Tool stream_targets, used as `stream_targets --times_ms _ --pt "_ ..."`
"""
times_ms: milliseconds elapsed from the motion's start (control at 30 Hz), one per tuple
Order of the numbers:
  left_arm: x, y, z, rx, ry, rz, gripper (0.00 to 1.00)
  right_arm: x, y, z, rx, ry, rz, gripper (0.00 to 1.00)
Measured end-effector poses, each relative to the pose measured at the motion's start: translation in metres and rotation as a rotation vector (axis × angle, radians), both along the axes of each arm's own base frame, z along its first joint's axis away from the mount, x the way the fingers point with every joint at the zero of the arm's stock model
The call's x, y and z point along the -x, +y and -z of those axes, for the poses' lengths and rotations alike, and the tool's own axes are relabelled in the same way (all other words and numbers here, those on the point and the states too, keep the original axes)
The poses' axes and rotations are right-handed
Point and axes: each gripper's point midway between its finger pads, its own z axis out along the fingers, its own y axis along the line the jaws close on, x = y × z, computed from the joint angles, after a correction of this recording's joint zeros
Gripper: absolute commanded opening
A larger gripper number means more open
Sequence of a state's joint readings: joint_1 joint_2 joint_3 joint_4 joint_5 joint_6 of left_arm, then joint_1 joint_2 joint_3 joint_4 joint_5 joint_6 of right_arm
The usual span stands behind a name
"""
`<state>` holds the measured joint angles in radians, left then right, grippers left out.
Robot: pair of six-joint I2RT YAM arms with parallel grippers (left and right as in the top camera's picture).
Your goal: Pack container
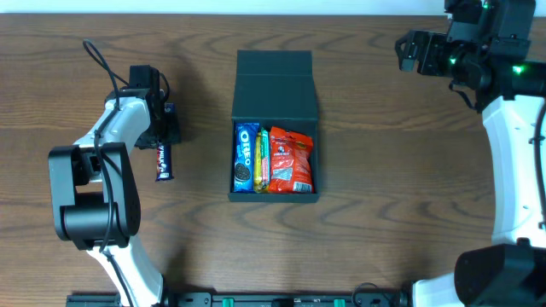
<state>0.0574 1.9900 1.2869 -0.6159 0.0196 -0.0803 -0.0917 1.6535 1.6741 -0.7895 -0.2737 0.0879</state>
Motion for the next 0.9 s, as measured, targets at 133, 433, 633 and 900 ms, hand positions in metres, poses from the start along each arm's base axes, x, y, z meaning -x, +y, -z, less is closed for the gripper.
stream_targets --times_ms 133,433,633,900 --pt "0.000 0.000 0.000 0.000 0.000 0.000 0.48 0.001 0.000 0.001 0.000 0.007 0.000 0.99" --pt "0.001 0.000 0.000 -0.001 0.002 0.004 0.37 0.002 0.000 0.002 -0.001 0.011 0.000 0.99" --pt "0.002 0.000 0.000 0.000 0.009 0.003 0.30 0.002 0.000 0.002 -0.001 0.012 0.000 0.99" --pt "0.010 -0.001 0.001 0.002 0.043 0.002 0.18 0.002 0.000 0.002 -0.001 0.011 0.000 0.99"
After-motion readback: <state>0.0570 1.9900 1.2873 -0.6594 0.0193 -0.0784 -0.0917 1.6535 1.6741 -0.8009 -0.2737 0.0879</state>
